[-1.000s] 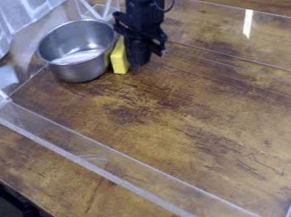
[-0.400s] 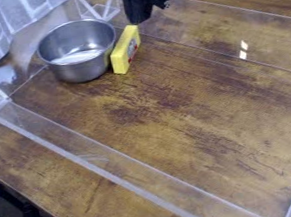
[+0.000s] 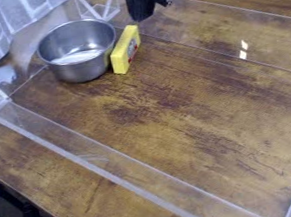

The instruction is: Move the yellow butter to the right side of the table

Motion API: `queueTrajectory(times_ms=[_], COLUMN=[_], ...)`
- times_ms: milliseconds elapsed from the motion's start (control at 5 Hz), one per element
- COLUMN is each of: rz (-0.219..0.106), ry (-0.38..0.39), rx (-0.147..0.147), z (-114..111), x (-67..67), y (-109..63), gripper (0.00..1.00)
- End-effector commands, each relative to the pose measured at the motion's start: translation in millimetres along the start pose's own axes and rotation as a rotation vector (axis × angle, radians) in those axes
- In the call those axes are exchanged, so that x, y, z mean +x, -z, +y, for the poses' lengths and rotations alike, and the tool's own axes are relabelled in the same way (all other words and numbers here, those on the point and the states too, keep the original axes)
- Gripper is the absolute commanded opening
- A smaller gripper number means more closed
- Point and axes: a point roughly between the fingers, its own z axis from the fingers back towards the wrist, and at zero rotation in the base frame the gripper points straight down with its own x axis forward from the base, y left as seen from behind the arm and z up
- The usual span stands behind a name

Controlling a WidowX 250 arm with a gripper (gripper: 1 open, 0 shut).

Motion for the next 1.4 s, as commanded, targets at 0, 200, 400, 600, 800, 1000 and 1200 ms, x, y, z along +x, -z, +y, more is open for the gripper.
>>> queueTrajectory(times_ms=[0, 200, 400, 600, 800, 1000, 1200], rz=[-0.089, -0.084, -0.060, -0.013, -0.012, -0.015, -0.021], ry=[-0.005, -0.025, -0.039, -0.053, -0.063, -0.064, -0.064], rx=[0.027, -0.001, -0.025, -0.042, -0.050, -0.057, -0.062], z=[2, 3, 1, 2, 6, 8, 9], x=[7.5, 3.7, -3.7, -13.0, -12.5, -9.3, -5.5], y=[-29.9, -18.6, -3.6, 11.1, 23.2, 31.6, 36.2], gripper=[0.00, 1.00, 0.00, 1.00, 0.00, 0.00, 0.00])
